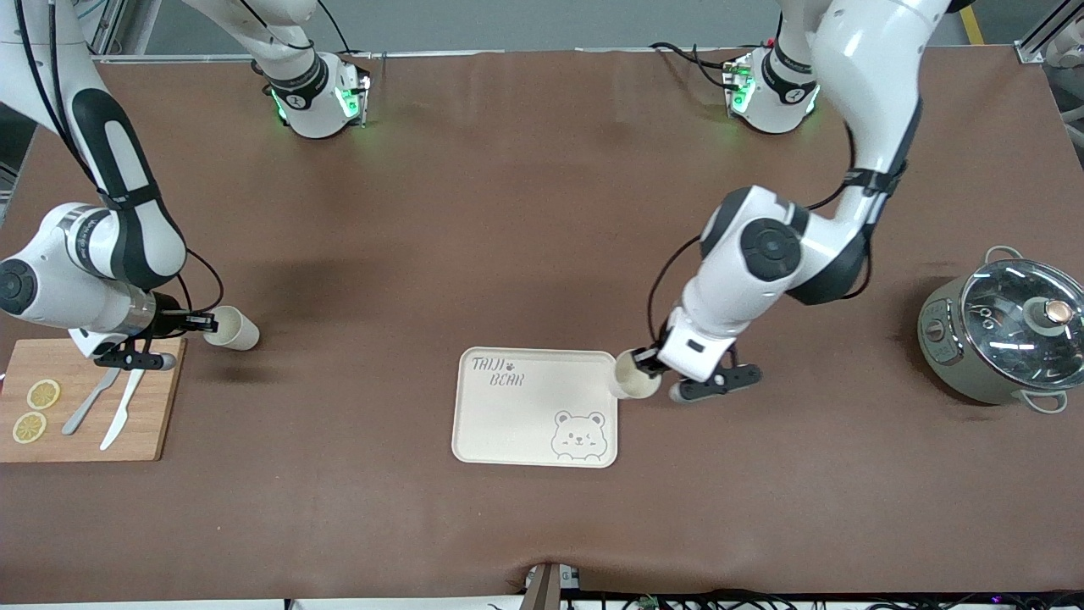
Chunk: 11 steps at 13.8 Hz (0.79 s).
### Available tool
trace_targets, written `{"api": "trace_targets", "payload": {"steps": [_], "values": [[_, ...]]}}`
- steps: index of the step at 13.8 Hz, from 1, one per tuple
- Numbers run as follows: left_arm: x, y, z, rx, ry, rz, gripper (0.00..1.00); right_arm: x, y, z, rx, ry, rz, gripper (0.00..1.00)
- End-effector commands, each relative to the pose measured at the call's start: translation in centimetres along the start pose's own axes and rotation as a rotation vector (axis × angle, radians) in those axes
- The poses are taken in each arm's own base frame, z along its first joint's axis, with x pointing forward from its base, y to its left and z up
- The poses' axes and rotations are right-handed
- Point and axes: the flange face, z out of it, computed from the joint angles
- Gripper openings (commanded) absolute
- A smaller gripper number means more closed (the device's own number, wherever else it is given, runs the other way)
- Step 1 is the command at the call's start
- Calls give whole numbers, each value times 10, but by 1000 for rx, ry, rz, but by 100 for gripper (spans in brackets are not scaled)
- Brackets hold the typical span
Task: Place white IKEA cup upright on tray with both arms
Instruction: 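Carry the cup onto the tray with the left gripper, then release the cup on the tray while the right gripper carries its cup over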
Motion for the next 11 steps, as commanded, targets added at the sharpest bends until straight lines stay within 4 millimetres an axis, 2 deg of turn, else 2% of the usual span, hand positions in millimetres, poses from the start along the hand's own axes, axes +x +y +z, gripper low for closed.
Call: {"api": "trace_targets", "payload": {"steps": [1,3,4,6,8,9,10,11], "values": [[-5,31,39,0,-14,-40,0,8,-7,-33,23,-32,-12,0],[-10,29,60,35,-12,-26,0,17,-24,-61,24,-53,-34,0],[-13,25,77,61,-14,-22,0,23,-42,-73,20,-58,-63,0],[-12,21,88,104,18,-3,0,32,-83,-98,7,-44,-111,0],[-14,19,94,119,22,-1,0,41,-115,-112,0,-16,-13,0],[-14,20,93,117,22,-8,27,44,-144,-112,-6,-8,13,0],[-11,20,87,112,28,-9,67,45,-171,-114,-10,2,42,0],[-12,23,82,109,35,0,100,47,-188,-110,-15,0,92,0]]}}
